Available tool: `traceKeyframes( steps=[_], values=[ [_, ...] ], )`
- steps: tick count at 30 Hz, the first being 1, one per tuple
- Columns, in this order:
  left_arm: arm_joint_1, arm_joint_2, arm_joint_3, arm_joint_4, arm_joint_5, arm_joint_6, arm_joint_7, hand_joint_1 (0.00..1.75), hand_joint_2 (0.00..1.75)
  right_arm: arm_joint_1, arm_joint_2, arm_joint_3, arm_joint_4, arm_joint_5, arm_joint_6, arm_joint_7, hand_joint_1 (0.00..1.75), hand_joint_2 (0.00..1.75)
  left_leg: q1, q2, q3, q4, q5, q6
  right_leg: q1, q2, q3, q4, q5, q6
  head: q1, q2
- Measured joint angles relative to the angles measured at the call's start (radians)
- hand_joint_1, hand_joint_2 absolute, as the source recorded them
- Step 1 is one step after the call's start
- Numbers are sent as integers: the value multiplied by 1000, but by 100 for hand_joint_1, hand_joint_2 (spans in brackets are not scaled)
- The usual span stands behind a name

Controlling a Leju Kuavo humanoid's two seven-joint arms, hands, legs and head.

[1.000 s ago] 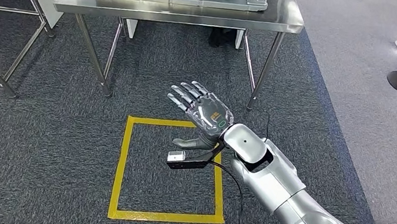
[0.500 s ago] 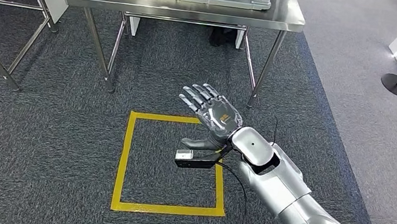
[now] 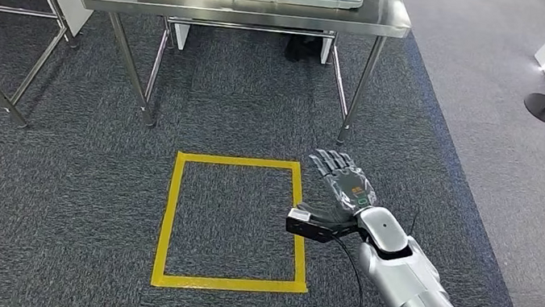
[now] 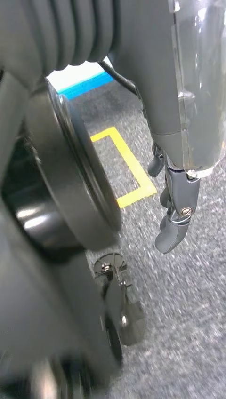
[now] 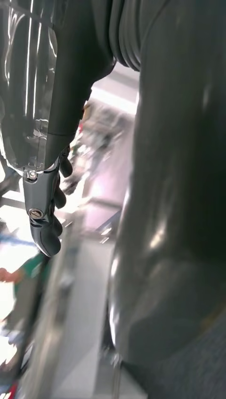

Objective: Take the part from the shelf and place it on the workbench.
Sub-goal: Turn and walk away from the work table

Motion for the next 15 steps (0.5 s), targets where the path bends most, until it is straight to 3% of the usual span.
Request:
traceKeyframes(
  steps=[2,5,7,10,11,12,13,15],
  values=[
    [-1,1,3,0,4,0,-6,0,175,19,5,-47,71,-35,2,-1,0,0,-2,-2,33,-69,16,10,3,-1,-4,6,-1,11,0,0],
    [-1,1,8,0,5,0,-11,0,175,68,14,-133,180,-147,82,49,0,0,-4,-5,34,-77,22,27,1,-2,-6,7,-2,28,0,0],
    [-3,-2,8,0,-2,1,-8,0,175,134,25,-218,259,-245,143,123,0,0,0,-10,35,-85,29,40,-3,1,-24,55,-39,40,0,0],
    [3,-5,8,0,-11,4,3,0,175,255,43,-336,357,-321,167,195,0,131,-1,-20,28,-86,32,46,-8,6,-110,240,-135,51,0,0],
    [6,-5,8,0,-13,4,5,0,175,286,50,-363,379,-331,174,207,0,175,-2,-20,25,-85,32,46,-9,7,-129,277,-145,52,0,0],
    [7,-5,8,0,-15,4,8,0,175,309,57,-389,399,-344,188,227,0,175,-3,-17,23,-84,32,45,-10,7,-129,277,-136,52,0,0],
    [6,-5,8,0,-18,3,11,0,175,327,64,-412,416,-366,208,257,0,175,-3,-13,21,-83,32,45,-10,7,-107,238,-112,51,0,0],
    [0,-6,7,0,-24,2,17,0,175,363,80,-473,445,-429,250,323,0,175,-5,-8,23,-82,31,41,-9,5,-24,96,-57,41,0,0]
  ],
)
